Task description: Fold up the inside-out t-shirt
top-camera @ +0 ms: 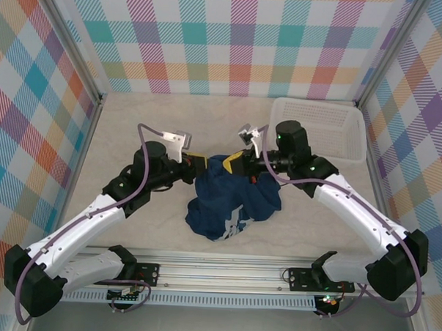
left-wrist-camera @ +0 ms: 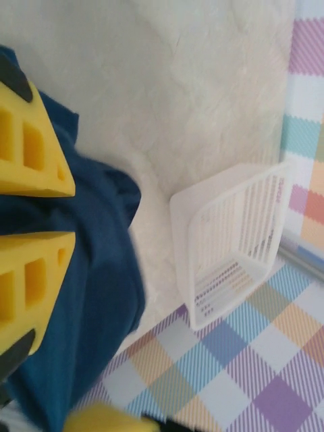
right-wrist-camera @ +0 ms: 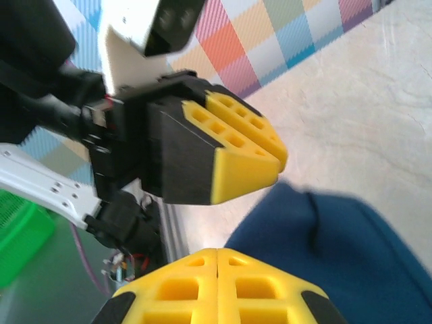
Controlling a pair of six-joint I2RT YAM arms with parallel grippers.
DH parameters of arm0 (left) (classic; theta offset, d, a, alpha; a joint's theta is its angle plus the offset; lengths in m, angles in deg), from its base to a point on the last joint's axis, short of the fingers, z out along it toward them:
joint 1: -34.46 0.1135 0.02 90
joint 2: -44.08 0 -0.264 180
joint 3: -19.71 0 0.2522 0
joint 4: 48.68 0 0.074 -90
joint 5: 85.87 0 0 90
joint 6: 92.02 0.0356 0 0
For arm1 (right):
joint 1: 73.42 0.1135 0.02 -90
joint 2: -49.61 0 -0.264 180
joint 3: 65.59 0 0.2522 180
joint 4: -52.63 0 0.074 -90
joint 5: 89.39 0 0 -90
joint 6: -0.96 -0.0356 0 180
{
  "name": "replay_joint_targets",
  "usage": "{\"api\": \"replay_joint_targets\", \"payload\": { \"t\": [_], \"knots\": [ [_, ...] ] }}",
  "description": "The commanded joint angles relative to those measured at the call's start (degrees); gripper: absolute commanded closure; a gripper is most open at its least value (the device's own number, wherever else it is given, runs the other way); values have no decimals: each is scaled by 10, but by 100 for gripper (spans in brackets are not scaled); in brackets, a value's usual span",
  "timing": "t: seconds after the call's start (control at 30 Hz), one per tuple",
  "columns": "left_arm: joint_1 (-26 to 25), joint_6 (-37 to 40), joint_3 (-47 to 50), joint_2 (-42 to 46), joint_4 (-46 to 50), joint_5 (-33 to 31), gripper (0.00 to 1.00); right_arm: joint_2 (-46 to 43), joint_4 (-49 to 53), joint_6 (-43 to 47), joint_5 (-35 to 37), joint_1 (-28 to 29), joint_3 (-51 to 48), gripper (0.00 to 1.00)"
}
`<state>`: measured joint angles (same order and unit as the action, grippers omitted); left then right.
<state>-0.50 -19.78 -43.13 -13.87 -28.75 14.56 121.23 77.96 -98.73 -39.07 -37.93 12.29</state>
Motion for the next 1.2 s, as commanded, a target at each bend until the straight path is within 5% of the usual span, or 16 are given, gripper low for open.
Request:
{"api": "replay_joint_targets", "payload": {
  "t": [0.0, 0.2, 0.47, 0.8, 1.03, 1.17],
  "knots": [
    [2, 12, -14, 17, 21, -15, 65, 0, -60, -101, -43, -6, 14, 100],
    [-1, -5, 19, 61, -11, 73, 49, 22, -114, -181, -41, -9, 13, 100],
    [-16, 7, 41, 75, -2, 93, 46, 20, -127, -224, -28, -23, 14, 100],
    [-57, 56, -19, -23, 23, 110, 44, 21, -137, -250, -40, -30, 15, 100],
    [-57, 39, -20, -31, -28, 137, 100, 17, -29, -188, 10, -45, 32, 100],
    [-56, 31, -2, -17, -74, 206, 100, 25, -13, -186, 11, -49, 36, 100]
  ]
}}
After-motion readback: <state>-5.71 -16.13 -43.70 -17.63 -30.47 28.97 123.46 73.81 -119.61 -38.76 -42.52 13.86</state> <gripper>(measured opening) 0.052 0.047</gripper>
